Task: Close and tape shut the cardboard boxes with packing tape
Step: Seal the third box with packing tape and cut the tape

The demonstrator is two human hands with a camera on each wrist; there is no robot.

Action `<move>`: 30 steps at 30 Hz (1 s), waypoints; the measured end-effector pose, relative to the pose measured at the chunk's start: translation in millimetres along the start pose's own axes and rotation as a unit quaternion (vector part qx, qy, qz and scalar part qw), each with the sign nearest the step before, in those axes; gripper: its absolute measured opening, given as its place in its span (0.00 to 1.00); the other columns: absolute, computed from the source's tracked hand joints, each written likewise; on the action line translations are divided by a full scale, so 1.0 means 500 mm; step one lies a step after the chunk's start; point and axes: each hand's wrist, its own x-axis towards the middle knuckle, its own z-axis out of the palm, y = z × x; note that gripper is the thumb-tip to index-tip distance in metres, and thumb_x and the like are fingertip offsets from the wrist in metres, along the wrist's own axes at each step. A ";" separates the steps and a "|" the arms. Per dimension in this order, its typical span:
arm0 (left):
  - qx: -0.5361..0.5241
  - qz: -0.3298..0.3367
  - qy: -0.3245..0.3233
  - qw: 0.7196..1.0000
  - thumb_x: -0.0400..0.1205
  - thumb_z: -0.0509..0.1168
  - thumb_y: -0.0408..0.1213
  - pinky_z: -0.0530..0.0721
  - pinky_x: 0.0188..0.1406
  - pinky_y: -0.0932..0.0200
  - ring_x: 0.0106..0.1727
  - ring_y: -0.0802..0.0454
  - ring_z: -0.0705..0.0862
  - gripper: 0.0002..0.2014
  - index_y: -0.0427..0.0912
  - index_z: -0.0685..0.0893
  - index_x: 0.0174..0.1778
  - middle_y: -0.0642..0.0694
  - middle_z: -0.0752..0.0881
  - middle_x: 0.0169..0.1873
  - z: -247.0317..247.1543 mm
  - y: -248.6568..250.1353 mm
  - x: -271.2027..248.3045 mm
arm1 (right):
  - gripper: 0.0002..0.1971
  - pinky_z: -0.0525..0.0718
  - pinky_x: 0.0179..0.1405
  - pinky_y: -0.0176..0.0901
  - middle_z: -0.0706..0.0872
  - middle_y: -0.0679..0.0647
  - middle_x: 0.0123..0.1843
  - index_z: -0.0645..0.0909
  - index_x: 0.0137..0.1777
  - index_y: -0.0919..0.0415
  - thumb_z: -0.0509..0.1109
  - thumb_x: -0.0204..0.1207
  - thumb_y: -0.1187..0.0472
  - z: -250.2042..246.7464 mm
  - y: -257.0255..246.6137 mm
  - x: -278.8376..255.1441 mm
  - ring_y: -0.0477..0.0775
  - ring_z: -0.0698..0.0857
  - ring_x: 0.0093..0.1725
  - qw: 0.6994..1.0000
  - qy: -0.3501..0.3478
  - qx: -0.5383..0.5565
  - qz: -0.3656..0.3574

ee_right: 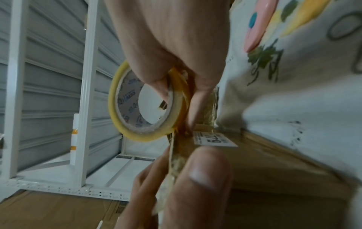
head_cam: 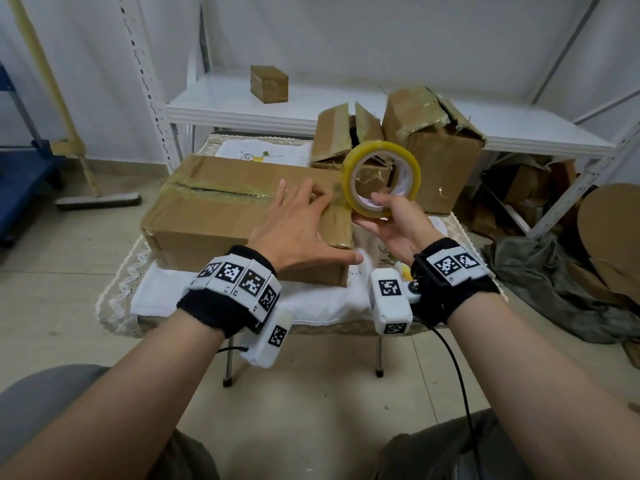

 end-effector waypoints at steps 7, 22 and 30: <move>0.031 0.005 -0.011 0.999 0.60 0.44 0.87 0.35 0.85 0.39 0.82 0.49 0.66 0.65 0.42 0.59 0.86 0.47 0.67 0.80 -0.001 0.002 -0.005 | 0.19 0.94 0.48 0.59 0.84 0.68 0.70 0.72 0.77 0.64 0.63 0.89 0.59 -0.011 0.008 -0.001 0.67 0.89 0.60 0.996 0.001 0.078 0.031; 0.069 0.016 -0.003 0.997 0.65 0.42 0.84 0.36 0.85 0.37 0.77 0.51 0.72 0.60 0.45 0.61 0.86 0.51 0.72 0.74 0.002 0.002 -0.008 | 0.20 0.81 0.75 0.54 0.84 0.67 0.73 0.78 0.74 0.74 0.69 0.82 0.72 0.001 0.048 -0.010 0.60 0.85 0.72 0.989 -0.037 0.138 0.031; 0.087 0.021 -0.002 0.996 0.66 0.41 0.83 0.38 0.85 0.37 0.79 0.50 0.68 0.57 0.49 0.60 0.87 0.50 0.70 0.75 0.004 0.003 -0.008 | 0.09 0.83 0.71 0.55 0.89 0.63 0.60 0.83 0.62 0.69 0.65 0.86 0.69 0.003 0.059 0.009 0.58 0.86 0.65 0.992 -0.021 0.118 0.048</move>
